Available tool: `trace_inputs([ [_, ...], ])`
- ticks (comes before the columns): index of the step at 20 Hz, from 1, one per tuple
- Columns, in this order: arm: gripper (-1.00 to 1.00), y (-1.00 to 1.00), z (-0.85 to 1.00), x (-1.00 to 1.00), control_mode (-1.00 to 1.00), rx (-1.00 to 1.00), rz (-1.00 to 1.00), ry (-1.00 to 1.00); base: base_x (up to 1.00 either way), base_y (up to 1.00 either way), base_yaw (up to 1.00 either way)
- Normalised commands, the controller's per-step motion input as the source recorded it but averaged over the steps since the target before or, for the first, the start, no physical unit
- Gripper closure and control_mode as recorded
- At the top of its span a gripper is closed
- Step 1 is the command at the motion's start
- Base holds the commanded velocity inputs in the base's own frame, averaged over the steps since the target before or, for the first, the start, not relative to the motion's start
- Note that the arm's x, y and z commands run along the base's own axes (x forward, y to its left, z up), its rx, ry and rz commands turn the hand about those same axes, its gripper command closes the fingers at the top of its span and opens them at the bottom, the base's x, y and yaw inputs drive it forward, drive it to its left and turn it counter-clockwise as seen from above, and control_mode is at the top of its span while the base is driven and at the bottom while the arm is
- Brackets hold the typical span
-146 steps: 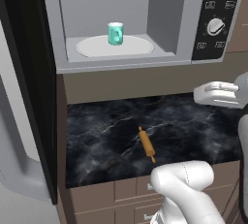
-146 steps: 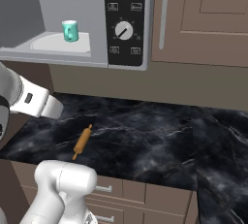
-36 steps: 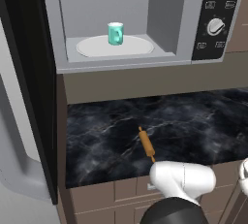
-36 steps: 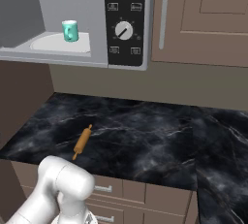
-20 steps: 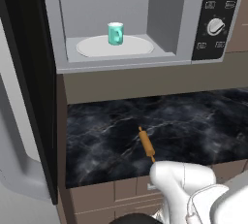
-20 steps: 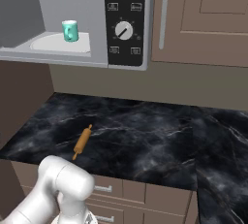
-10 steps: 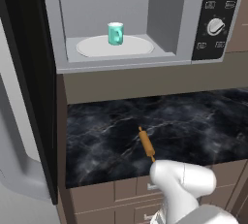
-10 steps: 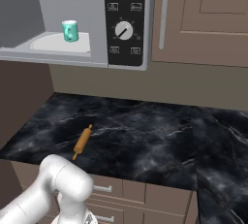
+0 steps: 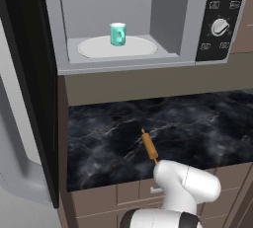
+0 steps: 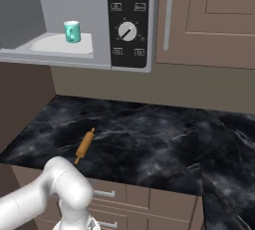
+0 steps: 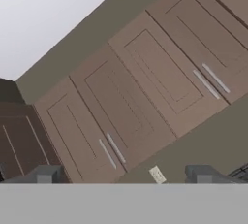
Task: Pick the mug from the counter and place it inside the microwave. Then close the microwave.
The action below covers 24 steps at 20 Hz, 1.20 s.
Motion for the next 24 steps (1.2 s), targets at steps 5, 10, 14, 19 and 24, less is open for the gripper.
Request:
trace_inputs([
  [5,-1.00,0.61,-0.05,0.05,-1.00,0.01,-0.05,0.18,0.00,0.00,0.00],
  [10,-1.00,0.56,0.00,0.00,-1.00,0.00,-0.15,0.20,0.00,0.00,0.00],
  [14,-1.00,0.52,-0.19,0.04,-1.00,0.00,-0.17,0.24,0.00,0.00,0.00],
  [19,-1.00,0.57,-0.09,0.04,-1.00,0.00,-0.17,0.27,0.00,0.00,0.00],
  [24,-1.00,0.57,0.00,0.21,-1.00,0.00,-0.11,0.34,0.00,0.00,0.00],
])
